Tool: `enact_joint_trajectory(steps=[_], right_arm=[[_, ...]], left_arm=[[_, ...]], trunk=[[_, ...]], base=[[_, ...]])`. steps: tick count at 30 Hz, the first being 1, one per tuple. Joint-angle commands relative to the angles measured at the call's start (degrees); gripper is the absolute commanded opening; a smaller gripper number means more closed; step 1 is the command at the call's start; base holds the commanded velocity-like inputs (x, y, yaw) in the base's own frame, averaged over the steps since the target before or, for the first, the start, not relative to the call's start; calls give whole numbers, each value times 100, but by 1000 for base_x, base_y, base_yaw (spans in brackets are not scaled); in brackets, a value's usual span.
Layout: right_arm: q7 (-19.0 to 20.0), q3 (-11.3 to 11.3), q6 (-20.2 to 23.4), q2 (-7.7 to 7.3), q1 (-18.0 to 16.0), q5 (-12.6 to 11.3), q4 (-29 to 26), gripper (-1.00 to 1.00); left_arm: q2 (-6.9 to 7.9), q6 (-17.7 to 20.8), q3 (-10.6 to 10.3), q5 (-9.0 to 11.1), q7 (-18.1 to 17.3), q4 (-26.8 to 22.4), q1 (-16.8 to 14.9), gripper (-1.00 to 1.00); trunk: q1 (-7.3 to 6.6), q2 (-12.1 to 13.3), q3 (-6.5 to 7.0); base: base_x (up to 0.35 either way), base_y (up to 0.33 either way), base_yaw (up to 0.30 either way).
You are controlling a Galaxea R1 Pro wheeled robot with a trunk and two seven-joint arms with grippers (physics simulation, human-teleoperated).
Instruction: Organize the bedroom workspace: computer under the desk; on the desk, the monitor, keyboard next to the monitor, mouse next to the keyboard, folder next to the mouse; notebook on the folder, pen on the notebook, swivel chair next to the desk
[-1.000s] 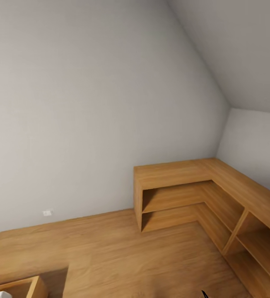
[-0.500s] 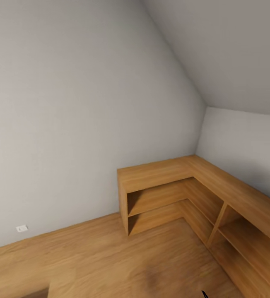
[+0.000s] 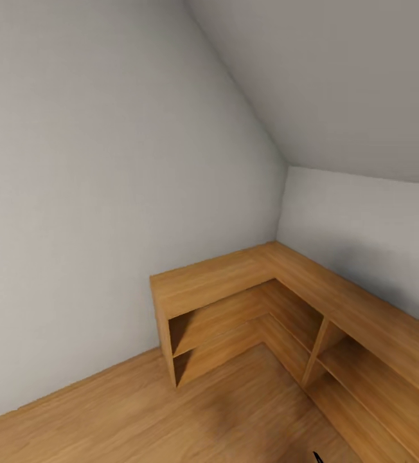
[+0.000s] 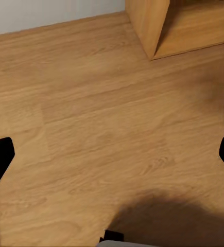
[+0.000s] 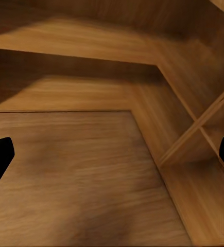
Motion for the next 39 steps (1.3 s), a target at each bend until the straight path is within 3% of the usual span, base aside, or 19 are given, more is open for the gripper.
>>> enact_joint_trajectory(steps=[1,18,39], right_arm=[[4,51,-26,3,-8,-58,13,100],[10,51,-21,3,-8,-60,14,100],[92,51,-18,3,-8,-63,13,100]], left_arm=[[2,-7,-6,61,-58,-1,-2,100],[6,-10,-8,54,-65,-1,-2,100],[10,-6,19,81,-52,-1,-2,100]], trunk=[[7,-12,-13],[7,-12,-13],[7,-12,-13]], base=[[332,0,-290],[122,6,-291],[147,108,-291]])
